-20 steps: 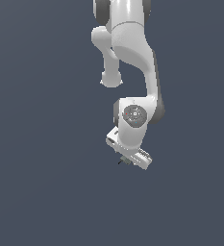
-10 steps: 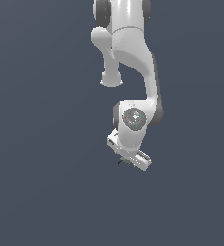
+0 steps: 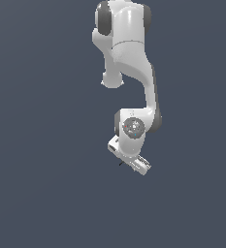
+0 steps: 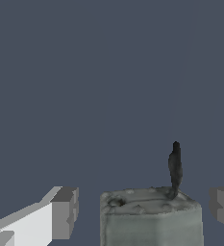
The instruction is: Pick up the object and move it to a goal position.
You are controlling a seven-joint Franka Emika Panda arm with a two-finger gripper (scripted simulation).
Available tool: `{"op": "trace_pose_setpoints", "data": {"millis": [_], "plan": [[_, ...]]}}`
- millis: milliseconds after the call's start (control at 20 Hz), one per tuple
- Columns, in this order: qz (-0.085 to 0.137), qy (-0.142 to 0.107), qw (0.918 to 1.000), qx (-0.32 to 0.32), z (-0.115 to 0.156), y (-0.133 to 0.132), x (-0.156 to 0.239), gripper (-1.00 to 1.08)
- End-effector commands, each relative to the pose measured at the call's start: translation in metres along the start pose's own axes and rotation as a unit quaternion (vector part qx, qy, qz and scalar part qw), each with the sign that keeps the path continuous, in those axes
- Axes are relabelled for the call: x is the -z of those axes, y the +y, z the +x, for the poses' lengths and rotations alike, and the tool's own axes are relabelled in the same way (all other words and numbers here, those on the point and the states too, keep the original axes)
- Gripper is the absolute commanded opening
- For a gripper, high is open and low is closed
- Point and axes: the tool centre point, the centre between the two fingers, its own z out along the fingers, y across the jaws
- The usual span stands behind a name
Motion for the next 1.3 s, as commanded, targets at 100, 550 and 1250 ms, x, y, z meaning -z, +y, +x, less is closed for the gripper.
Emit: {"op": "trace_pose_setpoints", "data": {"millis": [100,550,1250], "plan": [[0.001,0.001,1.0,0.0,0.001,-0.001,0.0,-1.0],[0.001,0.001,1.0,0.0,0.001,-0.001,0.0,-1.0],[0.001,0.001,1.0,0.0,0.058,0.017,0.035,-1.0]]}}
